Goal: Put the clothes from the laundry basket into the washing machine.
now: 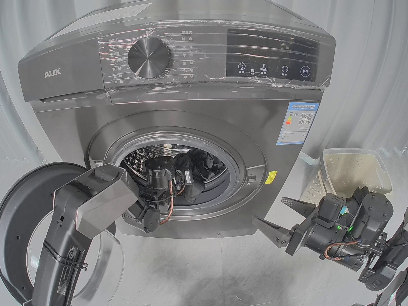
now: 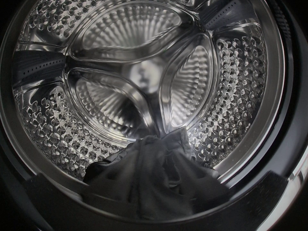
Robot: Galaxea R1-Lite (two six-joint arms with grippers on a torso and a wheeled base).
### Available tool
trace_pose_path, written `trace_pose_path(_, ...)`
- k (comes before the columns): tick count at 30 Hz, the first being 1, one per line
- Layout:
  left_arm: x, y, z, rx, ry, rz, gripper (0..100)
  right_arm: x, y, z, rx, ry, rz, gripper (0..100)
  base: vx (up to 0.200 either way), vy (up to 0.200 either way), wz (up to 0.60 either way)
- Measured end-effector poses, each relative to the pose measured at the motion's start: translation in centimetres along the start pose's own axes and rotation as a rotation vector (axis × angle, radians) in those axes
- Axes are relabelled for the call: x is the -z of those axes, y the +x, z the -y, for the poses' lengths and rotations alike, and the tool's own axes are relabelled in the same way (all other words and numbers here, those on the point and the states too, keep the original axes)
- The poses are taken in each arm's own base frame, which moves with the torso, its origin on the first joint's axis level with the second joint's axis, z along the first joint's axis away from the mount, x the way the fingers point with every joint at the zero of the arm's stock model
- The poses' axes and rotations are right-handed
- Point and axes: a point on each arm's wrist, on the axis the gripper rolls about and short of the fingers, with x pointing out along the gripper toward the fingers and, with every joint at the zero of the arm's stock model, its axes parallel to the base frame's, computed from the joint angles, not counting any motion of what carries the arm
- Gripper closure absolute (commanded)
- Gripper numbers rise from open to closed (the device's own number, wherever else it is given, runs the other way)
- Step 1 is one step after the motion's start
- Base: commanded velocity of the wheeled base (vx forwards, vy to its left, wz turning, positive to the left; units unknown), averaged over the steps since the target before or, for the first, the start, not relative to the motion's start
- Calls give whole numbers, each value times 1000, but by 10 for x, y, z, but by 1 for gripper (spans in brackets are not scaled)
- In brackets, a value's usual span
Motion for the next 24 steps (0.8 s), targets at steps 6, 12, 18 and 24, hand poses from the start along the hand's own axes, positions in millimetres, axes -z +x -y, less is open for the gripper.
trace_pose_path(6,15,-10,-1,7,16,-69,0,0,0,0,1,0,0,0,0,0,0)
trace_pose_path(12,32,-30,3,94,40,-188,0,0,0,0,0,0,-2,0,0,0,0)
trace_pose_path(18,36,-33,4,99,49,-216,0,0,0,0,-1,1,-2,0,0,0,0)
trace_pose_path(24,38,-28,5,92,48,-200,100,0,0,0,-3,2,0,0,0,0,0)
